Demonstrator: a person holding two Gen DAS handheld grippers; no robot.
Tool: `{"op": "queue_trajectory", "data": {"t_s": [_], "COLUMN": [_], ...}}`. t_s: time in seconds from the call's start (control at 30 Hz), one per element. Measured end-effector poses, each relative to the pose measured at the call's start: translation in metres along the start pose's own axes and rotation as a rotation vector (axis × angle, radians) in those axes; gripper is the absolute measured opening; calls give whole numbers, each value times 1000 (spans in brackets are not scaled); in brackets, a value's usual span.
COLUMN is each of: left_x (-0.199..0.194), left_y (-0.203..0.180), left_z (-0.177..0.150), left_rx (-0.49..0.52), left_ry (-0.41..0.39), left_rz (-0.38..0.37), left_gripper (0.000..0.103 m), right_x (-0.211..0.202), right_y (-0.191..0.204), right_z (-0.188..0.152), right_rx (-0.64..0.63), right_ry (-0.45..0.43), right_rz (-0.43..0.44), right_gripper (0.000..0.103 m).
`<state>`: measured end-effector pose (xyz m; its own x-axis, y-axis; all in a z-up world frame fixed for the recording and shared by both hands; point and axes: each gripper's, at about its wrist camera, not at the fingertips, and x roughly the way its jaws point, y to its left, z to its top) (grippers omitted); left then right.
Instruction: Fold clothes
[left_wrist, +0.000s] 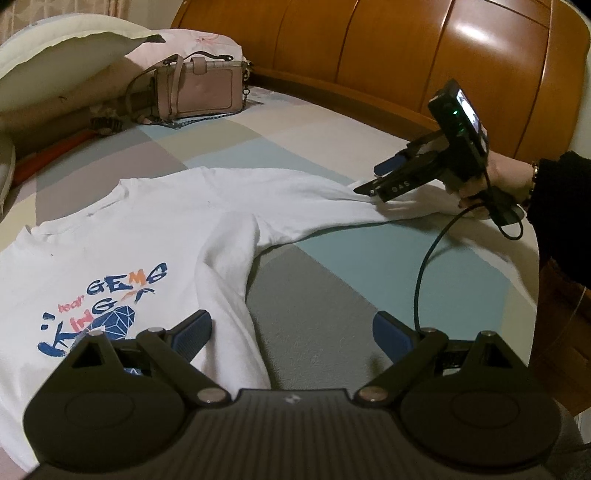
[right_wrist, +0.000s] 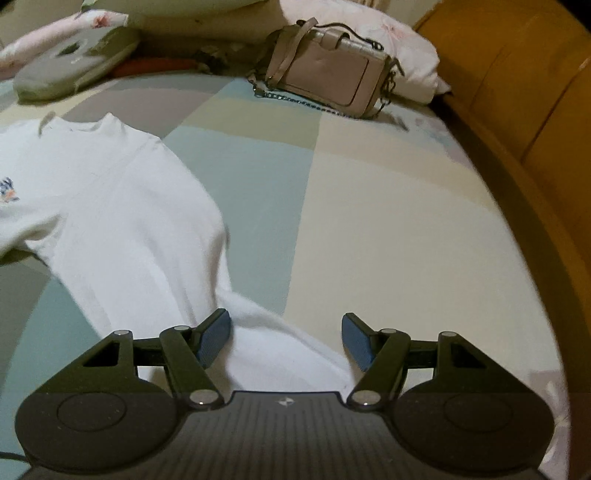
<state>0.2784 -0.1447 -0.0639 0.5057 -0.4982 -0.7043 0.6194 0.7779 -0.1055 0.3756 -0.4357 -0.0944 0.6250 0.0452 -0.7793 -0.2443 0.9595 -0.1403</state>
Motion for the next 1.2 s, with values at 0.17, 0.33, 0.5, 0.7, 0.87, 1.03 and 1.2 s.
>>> {"op": "queue_trajectory", "data": {"t_s": [0.17,0.33,0.5,0.7,0.87,1.03,1.2], "left_x": [4,4,1,-5,-9,-9,-21], "left_y": [0,-1,2,6,13,18,22], "left_z": [-1,-2,-2,-2,-4,-5,-8], "left_rx": [-4,-3,-7,-18,-44,-53,-56], "left_ry": [9,7,-2,-23,-27,-8,-27], "left_rz": [7,8,10,27,43,70,55], "left_gripper": [94,94,94,94,94,94,94], "right_x": [-6,-12,-15,-18,19,60,17], "right_y": [3,-7,-18,0,47,53,16], "right_z": [1,11,17,37,58,77,71], "right_rx": [-8,54,130,199,126,103,185], "right_ry": [0,-68,-77,-114,-35,-66,-100], "right_rz": [42,-82,-86,136,223,52,62], "right_gripper": [15,7,13,26,32,63,62]}}
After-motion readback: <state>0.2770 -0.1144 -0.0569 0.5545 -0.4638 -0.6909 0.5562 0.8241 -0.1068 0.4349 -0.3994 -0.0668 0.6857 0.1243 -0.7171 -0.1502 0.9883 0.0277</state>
